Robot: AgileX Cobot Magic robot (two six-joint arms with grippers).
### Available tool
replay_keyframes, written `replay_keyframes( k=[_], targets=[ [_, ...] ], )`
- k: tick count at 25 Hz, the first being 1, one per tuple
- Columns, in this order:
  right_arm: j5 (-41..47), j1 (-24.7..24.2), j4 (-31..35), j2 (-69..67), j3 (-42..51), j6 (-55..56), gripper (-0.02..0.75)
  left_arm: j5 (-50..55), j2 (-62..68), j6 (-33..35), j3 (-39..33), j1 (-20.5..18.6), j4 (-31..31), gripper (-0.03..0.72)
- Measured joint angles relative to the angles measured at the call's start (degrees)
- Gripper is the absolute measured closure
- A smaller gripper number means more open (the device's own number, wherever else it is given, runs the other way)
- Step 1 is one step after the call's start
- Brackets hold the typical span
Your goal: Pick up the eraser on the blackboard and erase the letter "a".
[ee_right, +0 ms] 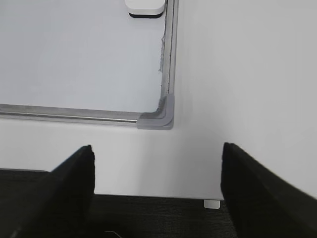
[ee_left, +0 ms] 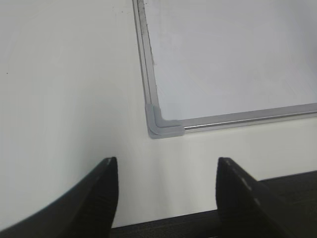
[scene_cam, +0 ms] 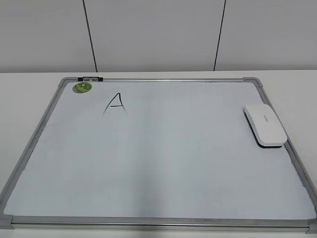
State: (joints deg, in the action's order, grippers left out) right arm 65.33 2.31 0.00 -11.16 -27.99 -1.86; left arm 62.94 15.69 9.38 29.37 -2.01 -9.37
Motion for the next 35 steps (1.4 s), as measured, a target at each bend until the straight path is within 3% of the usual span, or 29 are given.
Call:
replay_keyframes(
  k=[13,25,35],
  targets=[
    [-0.1,0.0,0.0,0.0,0.0,0.0,0.151,0.0,-0.3,0.0,0.0,0.0,0.1,0.230],
    [-0.2,-1.9,0.0,8.8,0.0,0.1,0.151,-0.1,-14.4,0.0,0.0,0.0,0.1,0.230],
    [-0.2,-2.4,0.0,12.1,0.0,0.1,0.151,0.3,-15.1,-0.1,0.0,0.0,0.1,0.230]
  ],
)
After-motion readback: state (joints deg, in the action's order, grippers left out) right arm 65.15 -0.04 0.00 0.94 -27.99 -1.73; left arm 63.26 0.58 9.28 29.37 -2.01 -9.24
